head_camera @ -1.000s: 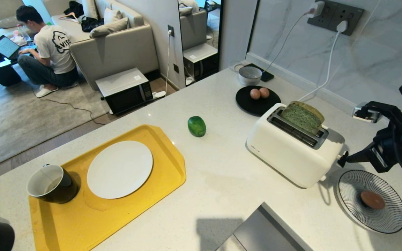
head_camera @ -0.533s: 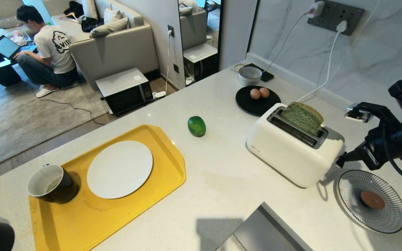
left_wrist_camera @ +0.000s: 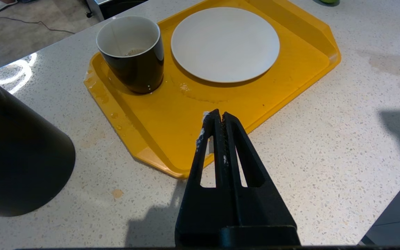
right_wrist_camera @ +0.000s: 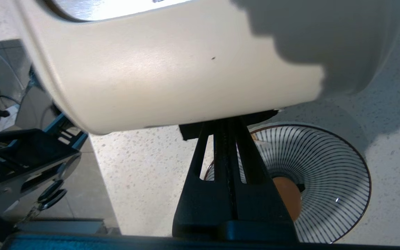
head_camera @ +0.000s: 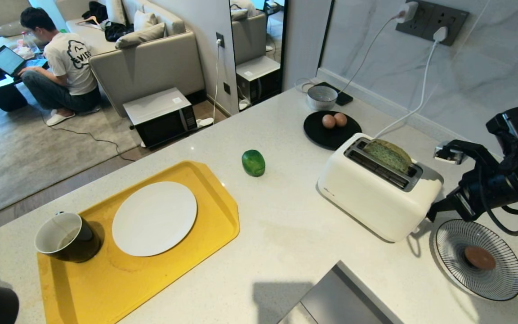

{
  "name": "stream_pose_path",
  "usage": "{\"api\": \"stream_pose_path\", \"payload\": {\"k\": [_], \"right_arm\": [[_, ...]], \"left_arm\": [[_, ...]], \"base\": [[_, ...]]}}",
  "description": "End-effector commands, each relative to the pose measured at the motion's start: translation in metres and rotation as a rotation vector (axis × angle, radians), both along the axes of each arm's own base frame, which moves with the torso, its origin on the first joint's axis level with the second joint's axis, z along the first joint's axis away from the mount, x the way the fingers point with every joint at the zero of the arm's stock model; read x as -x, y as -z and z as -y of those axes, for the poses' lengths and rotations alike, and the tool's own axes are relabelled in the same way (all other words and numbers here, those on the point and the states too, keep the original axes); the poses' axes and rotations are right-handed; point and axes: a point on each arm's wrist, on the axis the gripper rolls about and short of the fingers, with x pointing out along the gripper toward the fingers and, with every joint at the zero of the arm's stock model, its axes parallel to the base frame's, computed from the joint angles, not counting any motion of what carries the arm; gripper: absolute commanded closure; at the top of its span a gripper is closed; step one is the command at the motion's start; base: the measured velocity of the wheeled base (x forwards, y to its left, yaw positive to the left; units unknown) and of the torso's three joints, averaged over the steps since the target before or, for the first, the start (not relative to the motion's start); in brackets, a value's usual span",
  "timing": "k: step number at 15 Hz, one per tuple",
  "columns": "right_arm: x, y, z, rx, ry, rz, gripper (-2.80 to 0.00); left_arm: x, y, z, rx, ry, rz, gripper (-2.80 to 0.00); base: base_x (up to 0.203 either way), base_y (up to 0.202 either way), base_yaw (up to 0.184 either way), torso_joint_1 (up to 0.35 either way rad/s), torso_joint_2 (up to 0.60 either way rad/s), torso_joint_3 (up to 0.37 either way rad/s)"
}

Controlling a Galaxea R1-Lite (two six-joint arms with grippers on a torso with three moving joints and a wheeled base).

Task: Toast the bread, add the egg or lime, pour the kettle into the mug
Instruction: Use a bread toaster

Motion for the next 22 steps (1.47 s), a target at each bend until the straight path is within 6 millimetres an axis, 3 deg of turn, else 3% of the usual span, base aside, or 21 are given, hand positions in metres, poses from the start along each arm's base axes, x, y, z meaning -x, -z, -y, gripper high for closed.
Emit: {"api": "stream_pose_path", "payload": {"k": [1, 22], "right_arm": [[-0.0064, 0.0126, 0.0006, -0.002, -0.003, -0.012, 0.0], [-0.003, 0.0124, 0.0005, -0.011, -0.012, -0.011, 0.0]], "left_arm": [[-0.0001, 0.0001, 0.0, 0.0, 0.0, -0.001, 0.0], [0.0, -0.0003, 0.0, 0.0, 0.0, 0.0, 0.0]], "base": [[0.0, 0.0, 0.0, 0.0, 0.0, 0.0], [0.0, 0.0, 0.0, 0.0, 0.0, 0.0]]}}
